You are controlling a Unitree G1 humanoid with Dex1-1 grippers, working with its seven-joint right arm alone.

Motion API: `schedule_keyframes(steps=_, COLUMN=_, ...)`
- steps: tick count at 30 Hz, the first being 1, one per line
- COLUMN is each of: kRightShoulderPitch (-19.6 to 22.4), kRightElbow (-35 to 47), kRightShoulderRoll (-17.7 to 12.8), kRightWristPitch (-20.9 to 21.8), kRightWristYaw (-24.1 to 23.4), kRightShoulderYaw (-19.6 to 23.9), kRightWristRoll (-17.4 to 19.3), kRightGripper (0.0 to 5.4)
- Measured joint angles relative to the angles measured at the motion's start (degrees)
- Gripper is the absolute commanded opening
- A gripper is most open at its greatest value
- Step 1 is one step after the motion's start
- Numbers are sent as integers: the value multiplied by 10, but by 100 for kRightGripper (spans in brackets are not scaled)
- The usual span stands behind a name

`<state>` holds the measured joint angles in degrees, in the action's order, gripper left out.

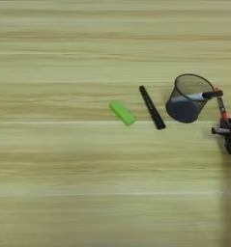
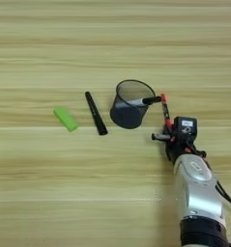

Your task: Move the objects on the table

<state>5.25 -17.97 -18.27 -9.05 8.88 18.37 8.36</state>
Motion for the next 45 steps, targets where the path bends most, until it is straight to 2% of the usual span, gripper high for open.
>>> schedule_keyframes(steps=6, kRightShoulderPitch=0, kRightElbow=4, kRightShoulderRoll=32, kRightWristPitch=24, kRightWristYaw=-32, kRightShoulderYaw=9, kRightWristRoll=4, kRightGripper=56)
schedule_keyframes(steps=10, kRightShoulderPitch=1, kRightElbow=3, kRightShoulderRoll=50, kRightWristPitch=59, kRightWristYaw=-70, kRightShoulderYaw=19, kRightWristRoll=1, kRightGripper=56)
schedule_keyframes(steps=19, kRightShoulderPitch=10, kRightElbow=-4, kRightShoulderRoll=57, kRightWristPitch=86, kRightWristYaw=-90, kRightShoulderYaw=14, kRightWristRoll=-10, kRightGripper=56)
schedule_keyframes(steps=22, kRightShoulderPitch=12, kRightElbow=31, kRightShoulderRoll=49, kRightWristPitch=83, kRightWristYaw=-89, kRightShoulderYaw=10, kRightWristRoll=-16, kRightGripper=56)
schedule_keyframes(steps=28, kRightShoulderPitch=13, kRightElbow=135, kRightShoulderRoll=28, kRightWristPitch=48, kRightWristYaw=-86, kRightShoulderYaw=12, kRightWristRoll=-24, kRightGripper=56)
schedule_keyframes(steps=37, kRightShoulderPitch=7, kRightElbow=309, kRightShoulderRoll=24, kRightWristPitch=-30, kRightWristYaw=-85, kRightShoulderYaw=5, kRightWristRoll=-24, kRightGripper=56)
schedule_keyframes(steps=42, kRightShoulderPitch=2, kRightElbow=390, kRightShoulderRoll=41, kRightWristPitch=-67, kRightWristYaw=-78, kRightShoulderYaw=-41, kRightWristRoll=-24, kRightGripper=56)
schedule_keyframes(steps=45, kRightShoulderPitch=1, kRightElbow=451, kRightShoulderRoll=60, kRightWristPitch=-92, kRightWristYaw=-72, kRightShoulderYaw=-95, kRightWristRoll=-27, kRightGripper=56)
